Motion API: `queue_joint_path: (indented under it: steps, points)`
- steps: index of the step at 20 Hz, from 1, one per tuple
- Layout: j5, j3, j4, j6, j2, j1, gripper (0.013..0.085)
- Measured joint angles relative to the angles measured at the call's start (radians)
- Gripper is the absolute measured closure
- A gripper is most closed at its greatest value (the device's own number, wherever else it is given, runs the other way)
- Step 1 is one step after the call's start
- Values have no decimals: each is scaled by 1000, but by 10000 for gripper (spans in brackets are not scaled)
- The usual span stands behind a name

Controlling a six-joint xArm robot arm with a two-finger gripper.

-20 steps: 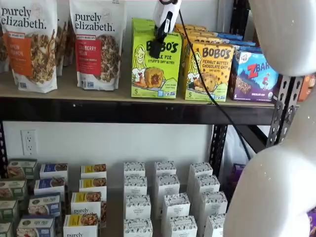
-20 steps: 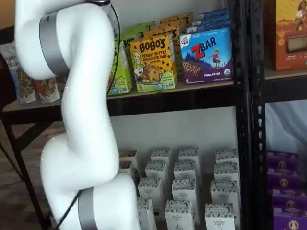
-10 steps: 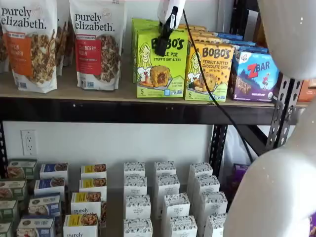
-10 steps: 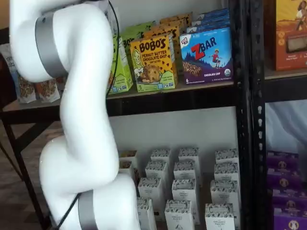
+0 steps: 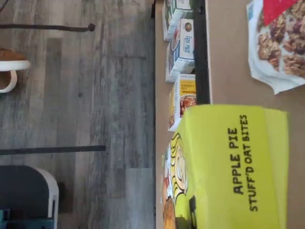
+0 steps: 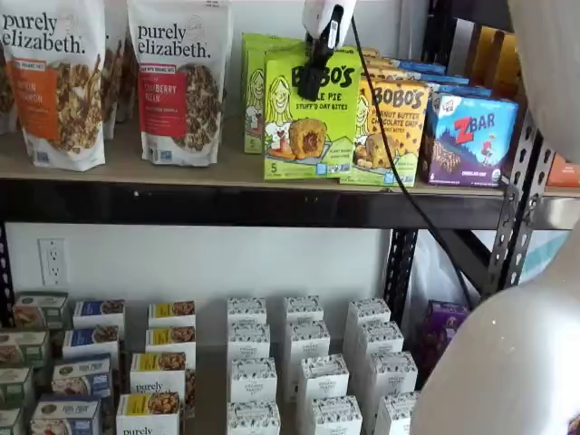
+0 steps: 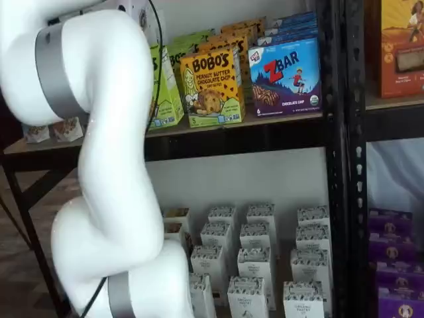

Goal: Pick the green box on the top shelf, the fourth from the left

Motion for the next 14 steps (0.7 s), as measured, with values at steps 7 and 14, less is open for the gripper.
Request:
queue_joint_path:
  steps: [7,14]
  points:
    - [55,49,7,-15,-83,-23,730]
    - [93,127,-4,-53,-173,-63,730]
